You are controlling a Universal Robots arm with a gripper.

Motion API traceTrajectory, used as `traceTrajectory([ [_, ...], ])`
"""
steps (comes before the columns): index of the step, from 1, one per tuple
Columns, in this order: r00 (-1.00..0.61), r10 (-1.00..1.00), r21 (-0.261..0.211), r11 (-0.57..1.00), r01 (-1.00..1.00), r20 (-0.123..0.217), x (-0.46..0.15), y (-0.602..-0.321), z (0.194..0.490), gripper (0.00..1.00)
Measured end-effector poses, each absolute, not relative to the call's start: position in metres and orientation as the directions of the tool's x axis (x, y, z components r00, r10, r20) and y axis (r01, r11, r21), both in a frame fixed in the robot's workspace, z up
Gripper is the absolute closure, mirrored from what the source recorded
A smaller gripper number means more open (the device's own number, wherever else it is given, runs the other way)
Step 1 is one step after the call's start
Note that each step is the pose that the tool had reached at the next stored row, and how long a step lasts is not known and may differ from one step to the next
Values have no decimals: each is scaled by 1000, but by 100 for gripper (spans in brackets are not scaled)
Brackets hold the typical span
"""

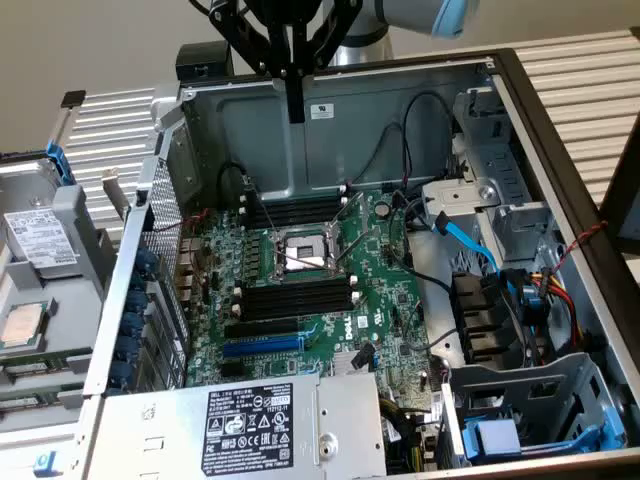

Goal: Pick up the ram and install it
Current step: 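Reach for the ram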

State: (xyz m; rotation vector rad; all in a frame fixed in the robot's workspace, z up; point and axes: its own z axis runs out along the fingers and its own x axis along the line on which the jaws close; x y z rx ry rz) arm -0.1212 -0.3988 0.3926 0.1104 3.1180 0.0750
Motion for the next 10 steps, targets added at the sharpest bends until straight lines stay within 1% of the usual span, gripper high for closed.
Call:
traceTrajectory([
  [10,-997,71,49,996,70,-19,-121,-399,393,89],
])
